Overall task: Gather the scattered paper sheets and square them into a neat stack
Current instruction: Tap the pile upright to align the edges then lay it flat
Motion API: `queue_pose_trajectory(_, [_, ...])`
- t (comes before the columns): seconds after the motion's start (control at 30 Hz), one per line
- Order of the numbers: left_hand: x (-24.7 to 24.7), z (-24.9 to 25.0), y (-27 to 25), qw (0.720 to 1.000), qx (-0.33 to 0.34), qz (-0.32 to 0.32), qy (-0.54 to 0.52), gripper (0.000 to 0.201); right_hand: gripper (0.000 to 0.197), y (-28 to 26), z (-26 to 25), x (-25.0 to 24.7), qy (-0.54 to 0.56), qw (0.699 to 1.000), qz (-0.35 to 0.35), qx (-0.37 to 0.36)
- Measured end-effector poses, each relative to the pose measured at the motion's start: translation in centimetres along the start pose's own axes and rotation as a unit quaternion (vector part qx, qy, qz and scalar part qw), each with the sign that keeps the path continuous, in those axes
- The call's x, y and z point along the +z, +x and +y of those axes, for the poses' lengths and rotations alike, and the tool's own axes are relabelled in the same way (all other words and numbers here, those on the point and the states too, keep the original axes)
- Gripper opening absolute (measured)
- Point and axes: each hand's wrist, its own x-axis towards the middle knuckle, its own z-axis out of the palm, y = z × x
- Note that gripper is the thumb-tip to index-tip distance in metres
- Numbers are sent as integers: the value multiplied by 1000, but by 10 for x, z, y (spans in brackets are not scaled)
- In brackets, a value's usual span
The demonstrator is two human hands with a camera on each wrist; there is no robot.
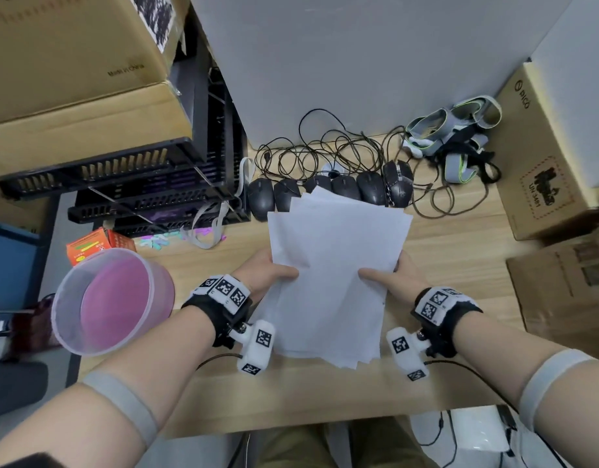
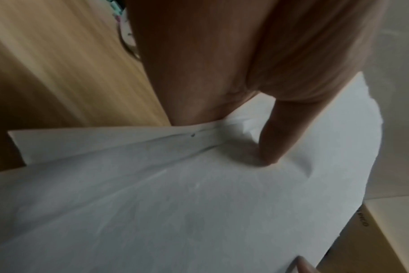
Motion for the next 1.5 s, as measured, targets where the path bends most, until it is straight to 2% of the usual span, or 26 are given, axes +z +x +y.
queue_pose_trajectory(0.07, [1,16,-4,1000,27,-4,12,49,35,-5,-14,-7,14,999,-43,11])
queue_pose_trajectory(0.1, [2,25,-6,998,48,11,27,44,30,-6,-23,-10,26,999,-41,3])
queue_pose_trajectory(0.2, [2,49,-14,984,131,77,93,35,21,-10,-55,-18,25,997,27,-74])
queue_pose_trajectory(0.3, [2,63,-20,963,190,141,126,36,25,-20,-86,-22,18,984,56,-167])
queue_pose_trajectory(0.4, [2,68,-24,952,225,179,109,30,25,-30,-102,-23,6,973,65,-223])
queue_pose_trajectory(0.57, [7,60,-21,950,216,201,104,33,39,-35,-102,-13,-7,969,53,-240])
queue_pose_trajectory(0.77, [23,47,-18,964,187,172,83,40,51,-28,-80,1,9,978,59,-199])
queue_pose_trajectory(0.9, [29,47,-12,971,163,167,53,48,43,-21,-73,-1,11,982,83,-170])
queue_pose_trajectory(1.0, [36,51,-11,967,168,181,57,39,36,-21,-73,1,8,981,85,-173])
queue_pose_trajectory(1.1, [37,55,-13,964,182,188,49,33,37,-21,-79,-1,40,977,105,-183])
queue_pose_trajectory(1.23, [35,52,-16,964,188,181,49,29,40,-23,-77,-9,19,976,94,-196])
queue_pose_trajectory(1.37, [38,36,-13,967,174,174,60,32,32,-24,-65,-10,10,982,97,-161])
queue_pose_trajectory(1.5, [45,39,-12,962,188,189,53,29,29,-25,-67,-8,22,979,100,-178])
